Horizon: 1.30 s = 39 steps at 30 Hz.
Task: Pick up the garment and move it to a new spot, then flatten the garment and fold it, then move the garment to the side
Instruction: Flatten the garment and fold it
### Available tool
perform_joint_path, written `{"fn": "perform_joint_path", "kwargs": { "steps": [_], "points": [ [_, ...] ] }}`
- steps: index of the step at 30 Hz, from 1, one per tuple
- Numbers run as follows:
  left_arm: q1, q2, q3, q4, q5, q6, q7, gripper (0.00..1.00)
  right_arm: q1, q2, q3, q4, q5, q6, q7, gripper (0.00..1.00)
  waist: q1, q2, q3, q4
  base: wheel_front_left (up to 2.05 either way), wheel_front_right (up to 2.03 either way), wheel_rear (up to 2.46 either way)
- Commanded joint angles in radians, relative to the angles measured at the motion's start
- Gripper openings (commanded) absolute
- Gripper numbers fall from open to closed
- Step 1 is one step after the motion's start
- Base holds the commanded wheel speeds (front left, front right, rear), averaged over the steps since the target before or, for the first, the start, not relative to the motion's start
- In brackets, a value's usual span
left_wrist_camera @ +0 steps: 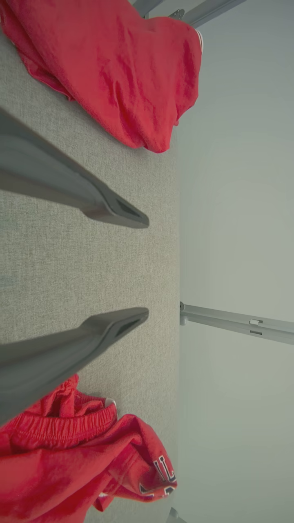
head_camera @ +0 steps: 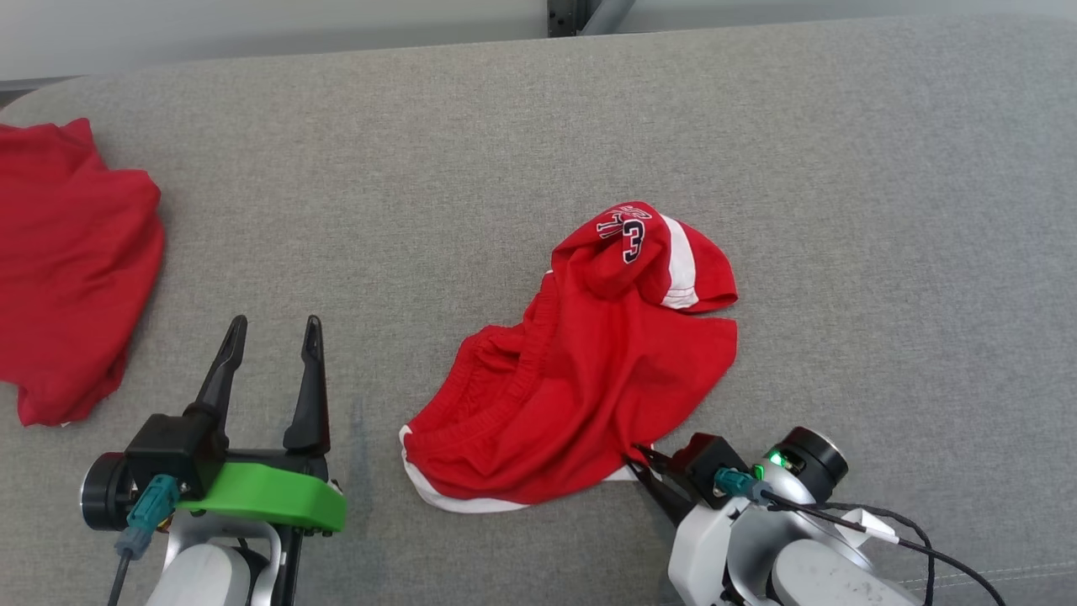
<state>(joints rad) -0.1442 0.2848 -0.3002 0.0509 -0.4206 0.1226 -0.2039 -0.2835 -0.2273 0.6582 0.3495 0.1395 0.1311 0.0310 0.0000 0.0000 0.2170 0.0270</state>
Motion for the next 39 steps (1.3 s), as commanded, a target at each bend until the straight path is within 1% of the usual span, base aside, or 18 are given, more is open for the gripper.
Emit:
{"fn": "perform_joint_path", "kwargs": {
  "steps": [1, 2, 3, 5, 7, 9, 12, 16, 19, 22, 23, 26, 27, 29, 30, 33, 36, 39],
  "points": [
    [-0.016, -0.002, 0.004, 0.008, -0.002, -0.002, -0.010, 1.00, -0.028, -0.041, 0.034, -0.041, 0.049, -0.001, 0.035, 0.00, 0.0000, 0.0000, 0.004, -0.013, 0.00, 0.00, 0.00],
    [-0.016, -0.002, 0.004, 0.008, -0.002, -0.002, -0.010, 1.00, -0.028, -0.041, 0.034, -0.041, 0.049, -0.001, 0.035, 0.00, 0.0000, 0.0000, 0.004, -0.013, 0.00, 0.00, 0.00],
    [-0.015, -0.002, 0.007, 0.010, -0.004, 0.000, -0.013, 1.00, -0.032, -0.055, 0.047, -0.064, 0.081, -0.001, 0.054, 0.00, 0.0000, 0.0000, 0.004, -0.019, 0.00, 0.00, 0.00],
    [-0.016, -0.002, 0.008, 0.014, -0.005, 0.002, -0.016, 1.00, -0.045, -0.096, 0.070, -0.123, 0.122, -0.001, 0.097, 0.00, 0.0000, 0.0000, 0.003, -0.029, 0.00, 0.00, 0.00],
    [-0.017, -0.002, 0.010, 0.017, -0.005, 0.003, -0.020, 1.00, -0.051, -0.129, 0.082, -0.202, 0.192, -0.001, 0.145, 0.00, 0.0000, 0.0000, 0.002, -0.039, 0.00, 0.00, 0.00],
    [-0.020, -0.002, 0.010, 0.020, -0.006, 0.004, -0.021, 1.00, -0.056, -0.166, 0.078, -0.288, 0.256, -0.001, 0.191, 0.00, 0.0000, 0.0000, 0.000, -0.047, 0.00, 0.00, 0.00],
    [-0.022, -0.001, 0.011, 0.019, -0.007, 0.004, -0.024, 1.00, -0.054, -0.207, 0.040, -0.410, 0.338, -0.001, 0.261, 0.00, 0.0000, 0.0000, 0.000, -0.055, 0.00, 0.00, 0.00],
    [-0.028, -0.001, 0.008, 0.012, -0.002, 0.010, -0.023, 1.00, -0.062, -0.206, -0.059, -0.534, 0.403, -0.001, 0.307, 0.00, 0.0000, 0.0000, 0.003, -0.059, 0.00, 0.00, 0.00],
    [-0.040, -0.001, 0.004, 0.008, -0.002, 0.008, -0.021, 1.00, -0.083, -0.169, -0.162, -0.560, 0.419, -0.001, 0.299, 0.00, 0.0000, 0.0000, 0.014, -0.050, 0.00, 0.00, 0.00],
    [-0.056, -0.003, -0.003, 0.005, 0.002, 0.003, -0.020, 1.00, -0.114, -0.106, -0.245, -0.515, 0.412, 0.000, 0.268, 0.00, 0.0000, 0.0000, 0.032, -0.034, 0.00, 0.00, 0.00],
    [-0.064, -0.004, -0.008, 0.004, 0.004, 0.000, -0.020, 1.00, -0.136, -0.097, -0.269, -0.490, 0.391, 0.000, 0.252, 0.00, 0.0000, 0.0000, 0.041, -0.025, 0.00, 0.00, 0.00],
    [-0.091, -0.012, -0.024, 0.006, 0.009, -0.011, -0.021, 1.00, -0.189, -0.050, -0.304, -0.388, 0.367, 0.000, 0.208, 0.00, 0.0000, 0.0000, 0.075, 0.010, 0.00, 0.00, 0.00],
    [-0.101, -0.015, -0.028, 0.011, 0.011, -0.014, -0.023, 1.00, -0.214, -0.053, -0.304, -0.351, 0.337, 0.000, 0.191, 0.00, 0.0000, 0.0000, 0.086, 0.023, 0.00, 0.00, 0.00],
    [-0.126, -0.028, -0.042, 0.021, 0.014, -0.026, -0.026, 1.00, -0.238, -0.013, -0.304, -0.270, 0.346, 0.000, 0.164, 0.00, 0.0000, 0.0000, 0.113, 0.053, 0.00, 0.00, 0.00],
    [-0.137, -0.035, -0.049, 0.028, 0.014, -0.032, -0.029, 1.00, -0.260, -0.017, -0.287, -0.235, 0.318, 0.001, 0.151, 0.00, 0.0000, 0.0000, 0.125, 0.068, 0.00, 0.00, 0.00],
    [-0.165, -0.054, -0.065, 0.048, 0.017, -0.044, -0.037, 1.00, -0.298, 0.009, -0.262, -0.129, 0.315, 0.000, 0.108, 0.00, 0.0000, 0.0000, 0.155, 0.103, 0.00, 0.00, 0.00],
    [-0.185, -0.073, -0.075, 0.070, 0.019, -0.055, -0.045, 1.00, -0.329, 0.024, -0.235, -0.031, 0.296, -0.001, 0.063, 0.00, 0.0000, 0.0000, 0.174, 0.126, 0.00, 0.00, 0.00],
    [-0.194, -0.083, -0.076, 0.088, 0.023, -0.062, -0.052, 1.00, -0.356, 0.037, -0.213, 0.050, 0.276, 0.000, 0.013, 0.00, 0.0000, 0.0000, 0.179, 0.132, 0.00, 0.00, 0.00]
  ]
}}
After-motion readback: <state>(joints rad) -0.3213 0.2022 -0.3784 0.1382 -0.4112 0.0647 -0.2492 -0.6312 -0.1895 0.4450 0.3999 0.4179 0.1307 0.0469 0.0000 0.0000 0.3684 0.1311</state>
